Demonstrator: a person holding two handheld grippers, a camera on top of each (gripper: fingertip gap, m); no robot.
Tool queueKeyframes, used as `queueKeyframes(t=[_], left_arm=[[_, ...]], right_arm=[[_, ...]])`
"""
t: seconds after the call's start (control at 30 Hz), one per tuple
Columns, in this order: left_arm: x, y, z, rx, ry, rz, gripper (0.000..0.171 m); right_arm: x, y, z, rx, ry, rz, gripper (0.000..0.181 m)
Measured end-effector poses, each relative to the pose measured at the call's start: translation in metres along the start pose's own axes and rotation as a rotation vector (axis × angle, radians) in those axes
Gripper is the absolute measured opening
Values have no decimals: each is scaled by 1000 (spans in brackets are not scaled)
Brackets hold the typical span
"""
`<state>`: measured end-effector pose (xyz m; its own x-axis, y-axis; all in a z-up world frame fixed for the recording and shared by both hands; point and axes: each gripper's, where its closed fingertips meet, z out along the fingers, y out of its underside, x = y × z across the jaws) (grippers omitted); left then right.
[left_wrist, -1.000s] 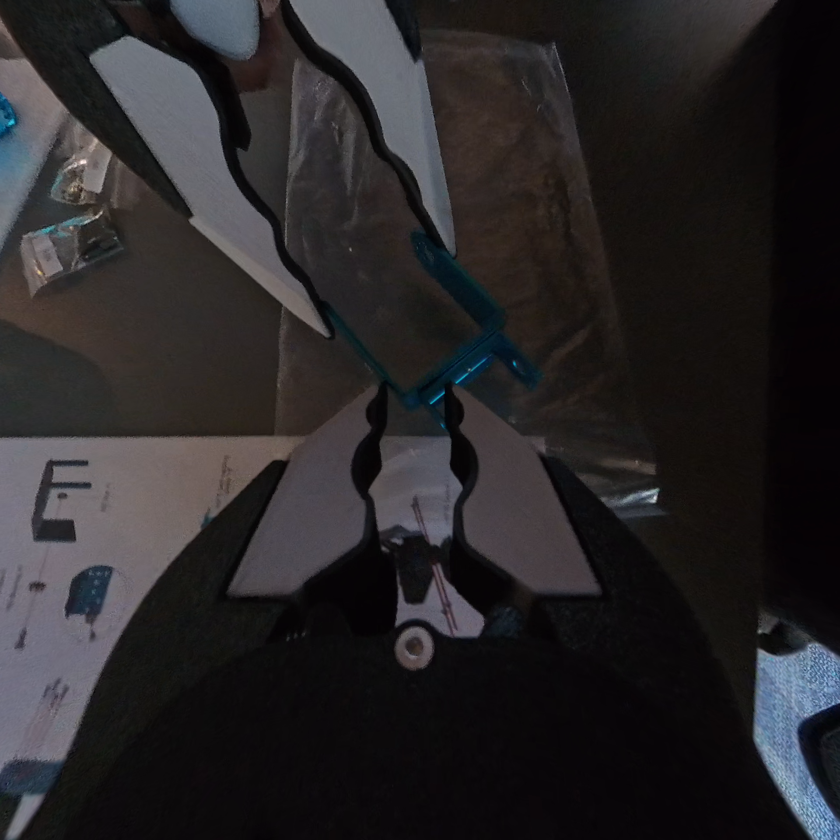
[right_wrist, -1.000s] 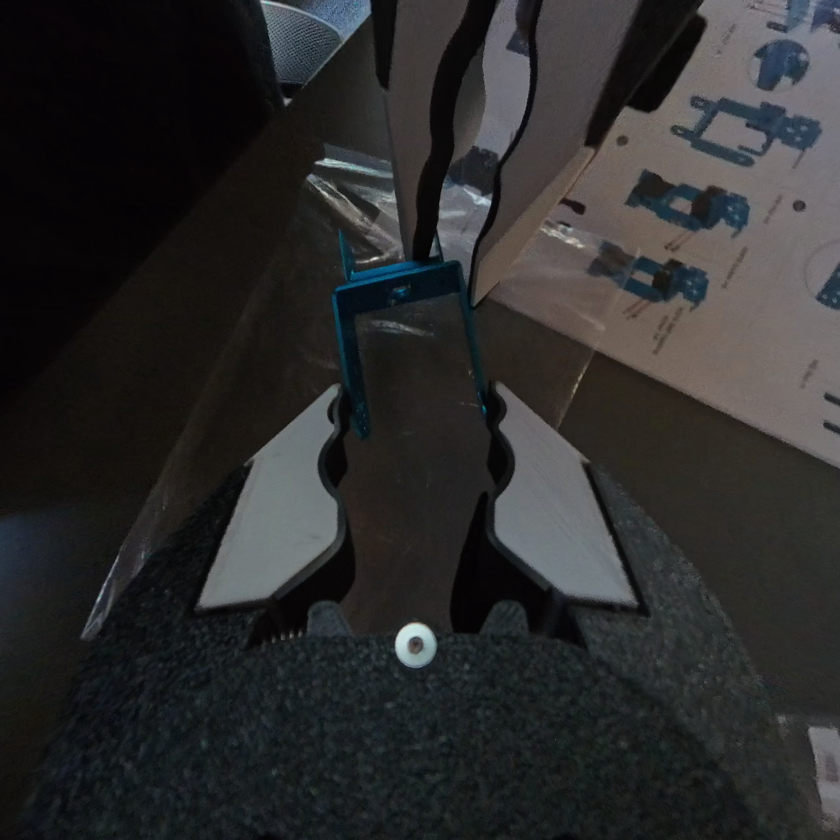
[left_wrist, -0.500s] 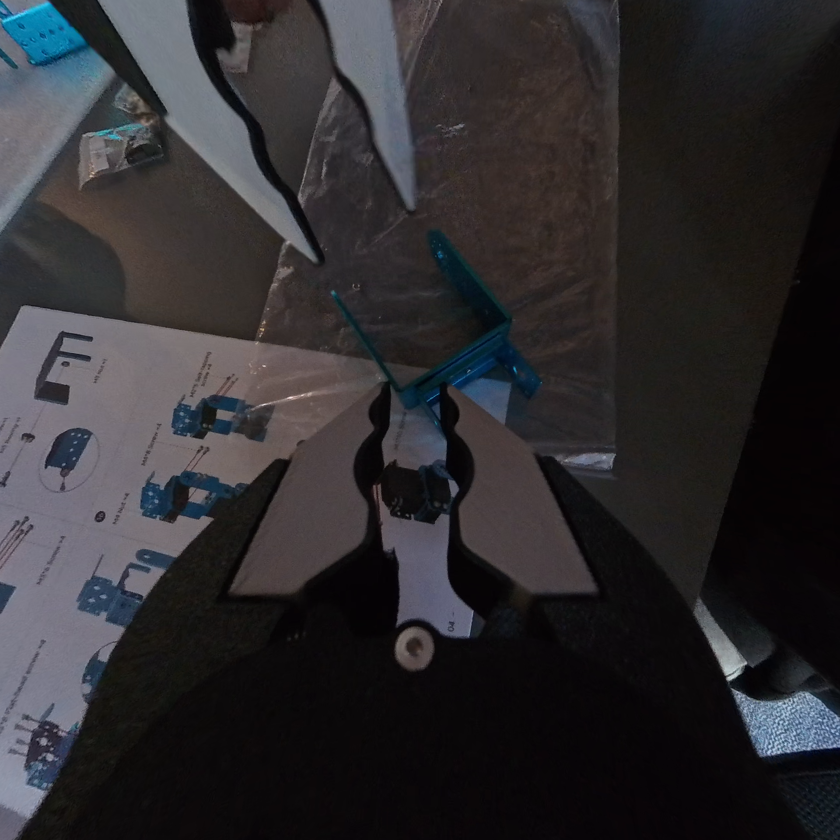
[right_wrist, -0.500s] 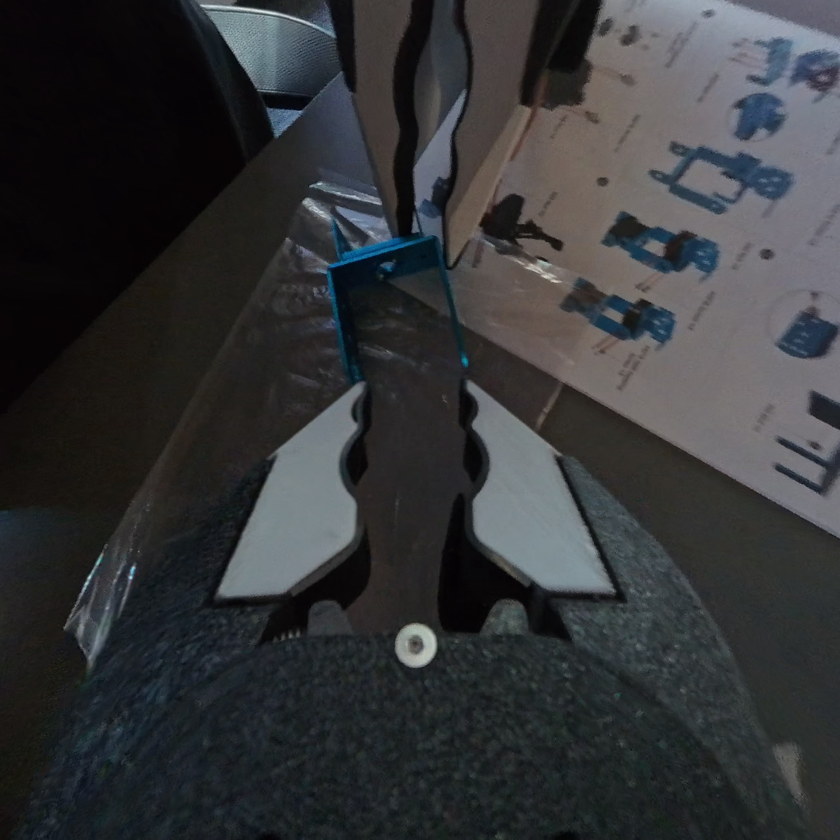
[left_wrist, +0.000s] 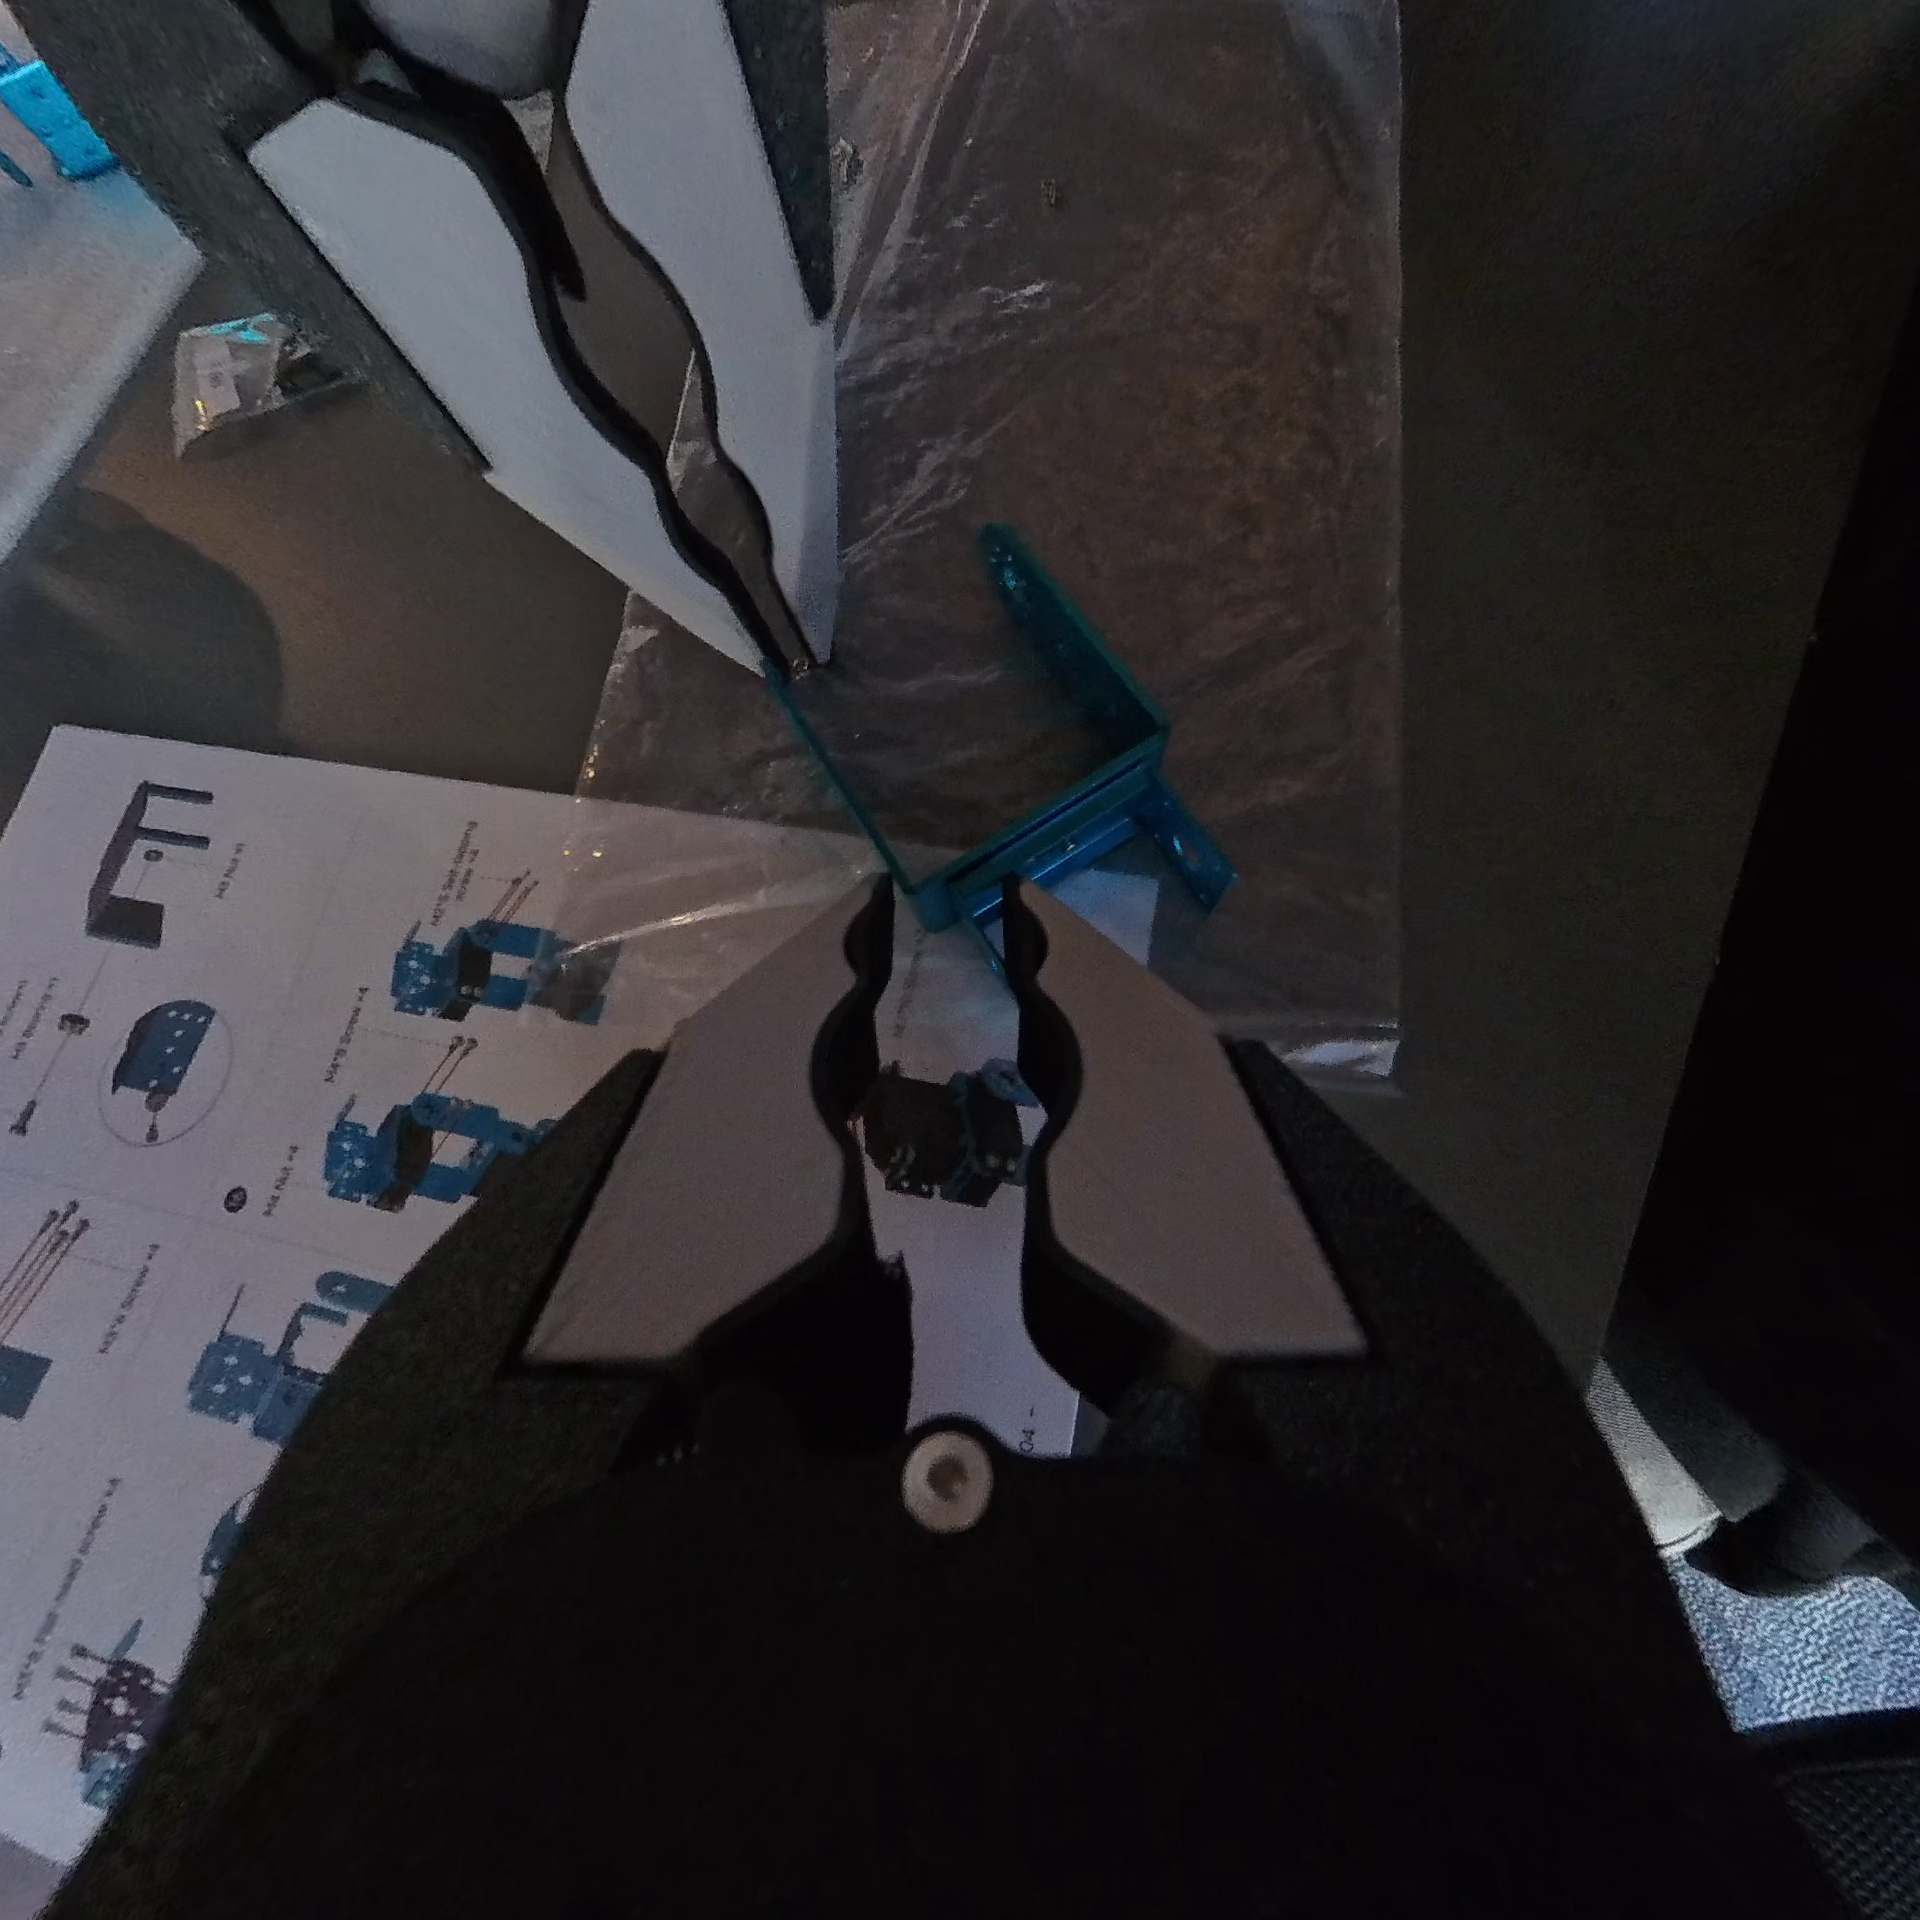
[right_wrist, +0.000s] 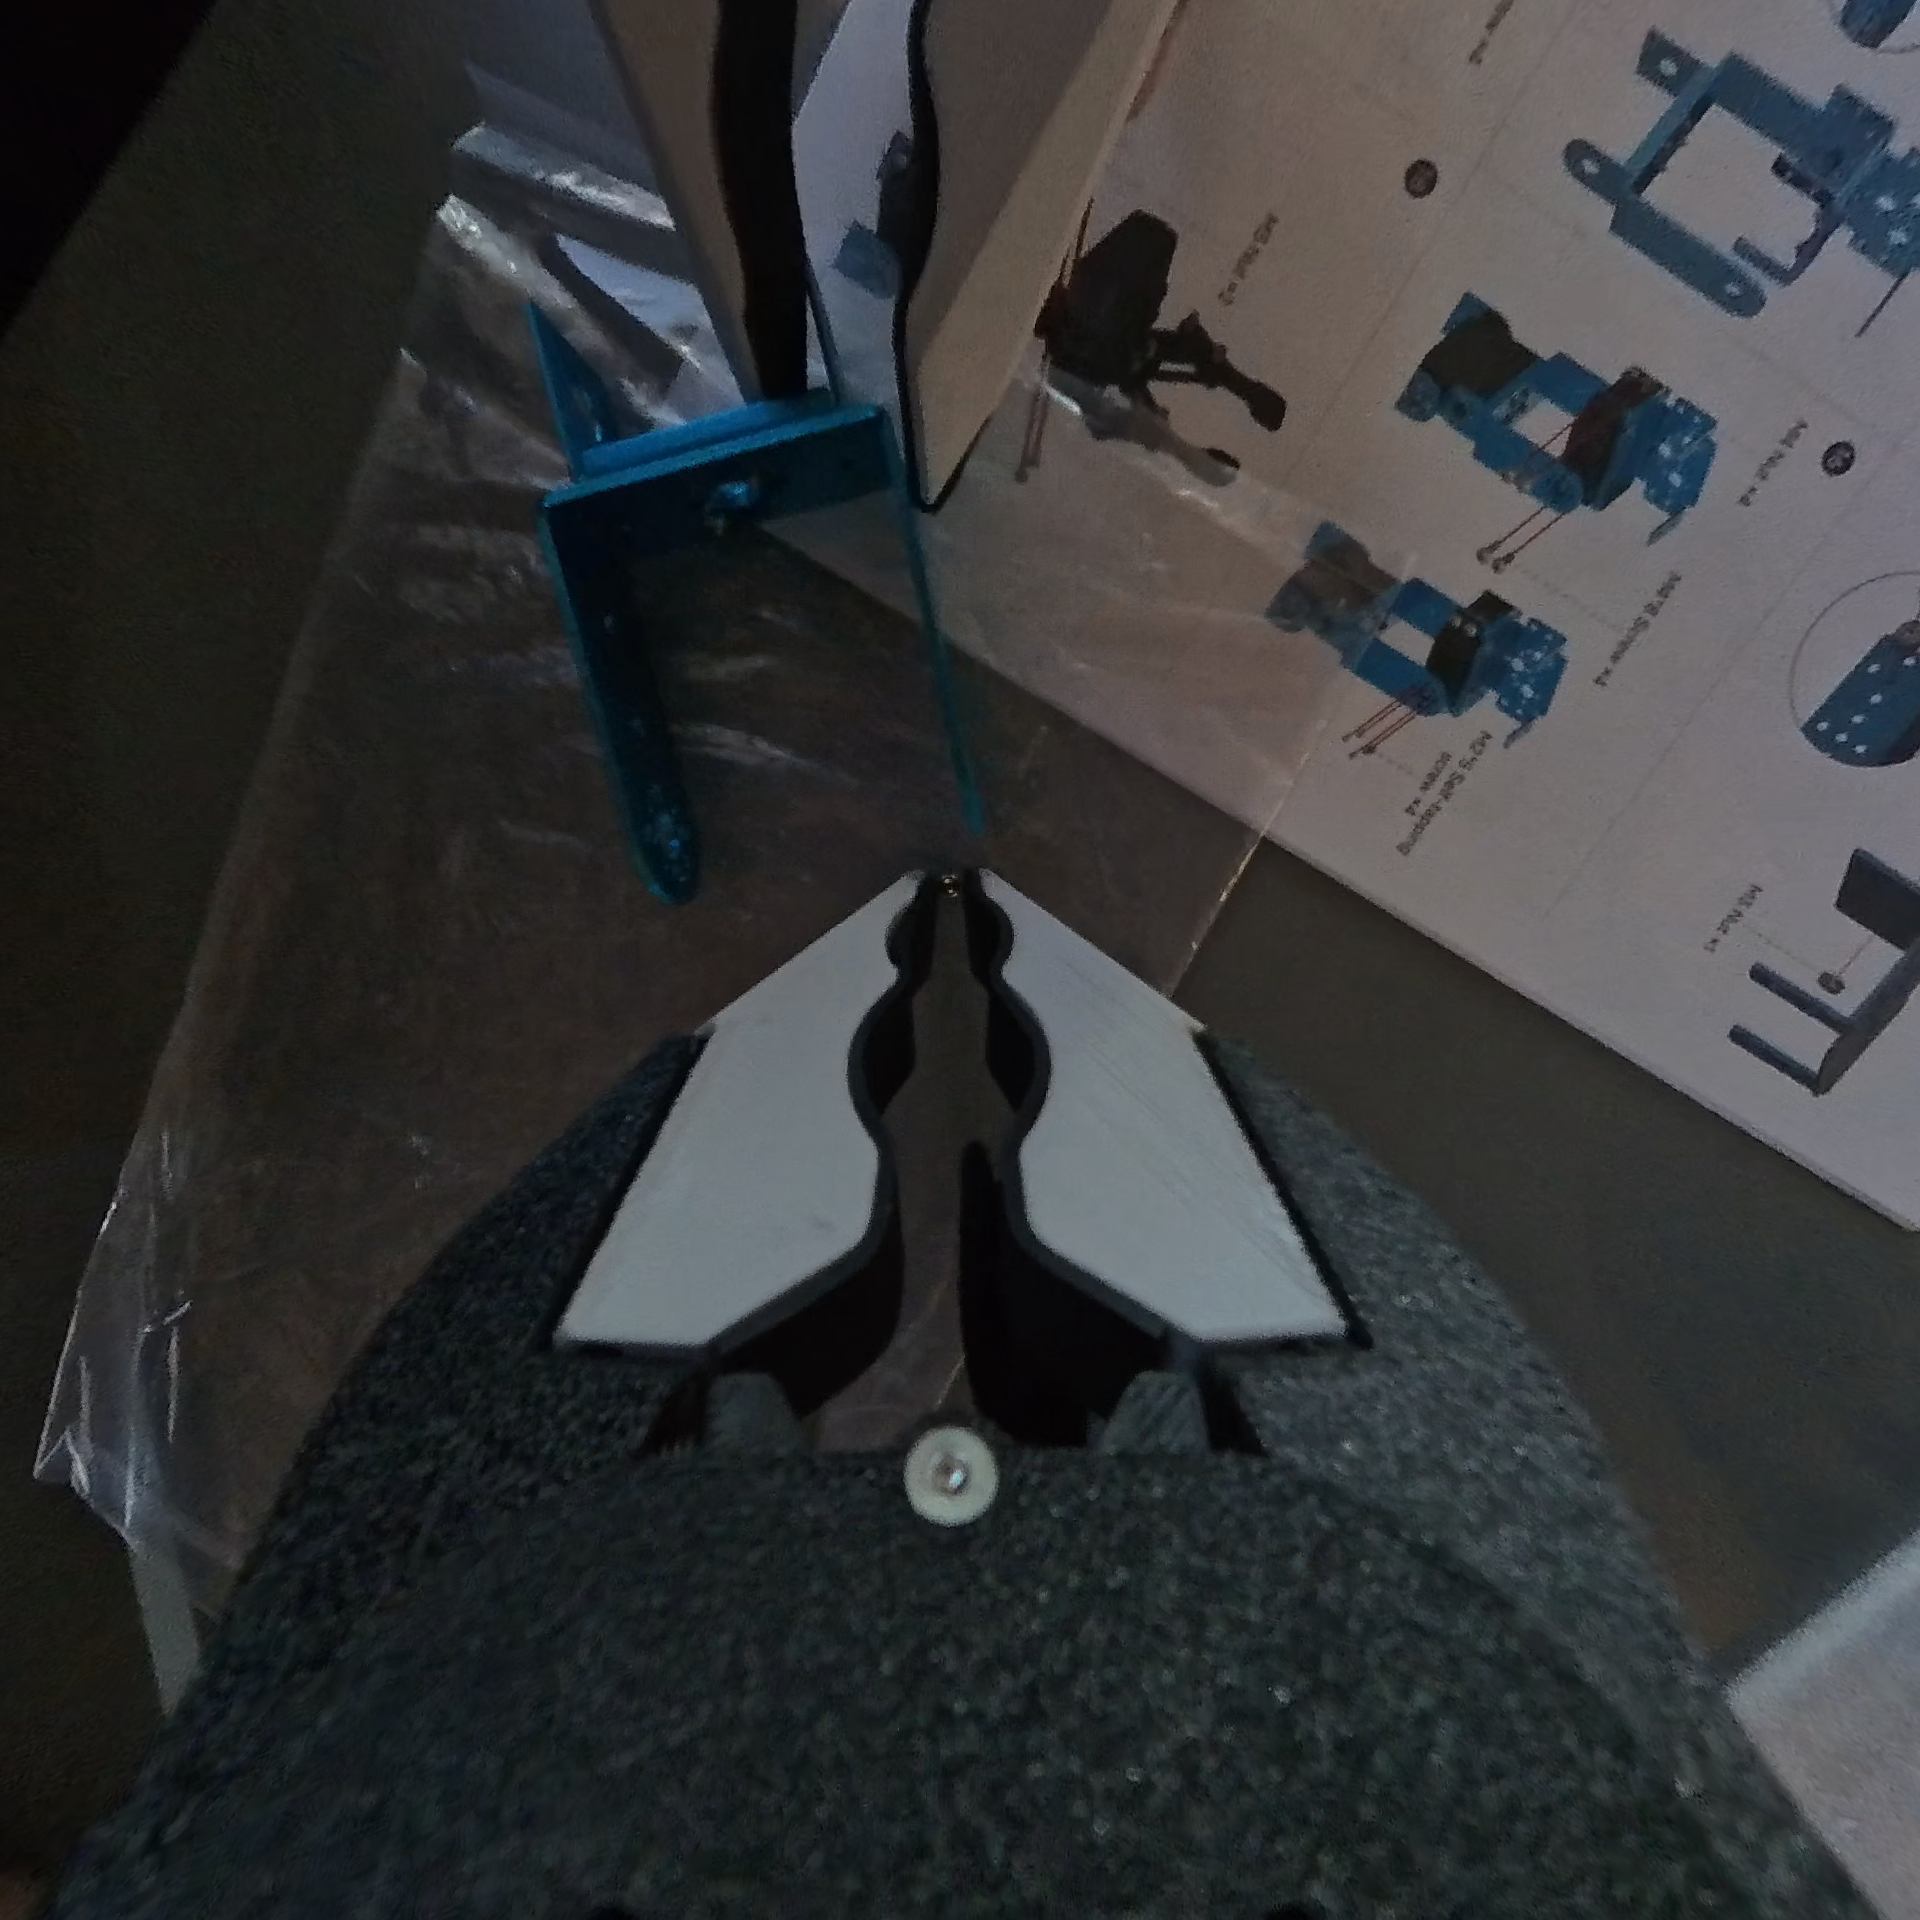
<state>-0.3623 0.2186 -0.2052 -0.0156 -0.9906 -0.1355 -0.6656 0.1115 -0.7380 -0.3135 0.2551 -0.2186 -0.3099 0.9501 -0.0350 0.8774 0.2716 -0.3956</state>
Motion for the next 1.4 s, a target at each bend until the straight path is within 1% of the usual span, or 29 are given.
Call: queueKeyframes(t=[0.1,0.17,0.27,0.33,0.37,0.47,0.53,0.57,0.63,0.67,0.7,0.73,0.8,0.83,0.87,0.9,0.93,0.97,1.03,1.13,1.17,1.2,1.23,1.4], left_arm=[[0,0,0,-2,-2,5,20],[0,0,0,-4,-2,5,20],[1,0,0,-6,-3,6,20],[1,0,0,-4,-2,6,19],[1,0,0,-2,-1,6,19],[0,0,0,3,4,2,19],[0,1,0,6,8,-4,19],[0,1,0,7,10,-7,19],[0,1,0,8,11,-10,19],[0,1,0,10,11,-10,19],[0,1,0,11,11,-12,18],[0,1,0,11,9,-12,18],[0,1,0,10,7,-7,18],[0,1,0,9,7,-4,18],[0,1,0,8,9,-1,18],[0,1,0,7,11,0,18],[0,1,1,6,12,2,18],[0,1,1,5,13,4,18],[0,1,1,5,14,11,18],[0,0,2,5,23,12,18],[0,0,2,5,25,14,18],[0,-1,3,3,26,17,18],[0,-1,3,0,30,20,18],[-2,-7,7,-12,33,50,17]], right_arm=[[0,0,0,-7,-7,3,4],[2,0,-1,-7,17,-7,3],[-3,7,-13,-5,30,18,4],[-10,23,-26,-23,50,62,3],[-18,34,-31,-40,39,88,3],[-41,72,-36,-98,26,163,3],[-52,81,-32,-85,-2,195,4],[-53,79,-33,-48,-5,200,3],[-55,81,-34,-45,-16,206,6],[-53,79,-37,-38,-6,201,15],[-52,72,-41,-9,-2,190,20],[-51,62,-45,30,1,170,25],[-44,36,-49,124,22,105,45],[-44,22,-47,168,13,68,56],[-42,12,-40,178,12,38,61],[-38,12,-32,143,13,24,59],[-37,11,-26,119,3,22,69],[-36,4,-24,140,-10,22,77],[-39,-14,-20,211,-57,11,85],[-35,-15,0,137,-16,-32,88],[-36,-17,4,131,-12,-47,83],[-32,-20,8,132,18,-55,72],[-30,-20,10,127,32,-62,66],[-33,-20,-4,160,7,-12,64]])
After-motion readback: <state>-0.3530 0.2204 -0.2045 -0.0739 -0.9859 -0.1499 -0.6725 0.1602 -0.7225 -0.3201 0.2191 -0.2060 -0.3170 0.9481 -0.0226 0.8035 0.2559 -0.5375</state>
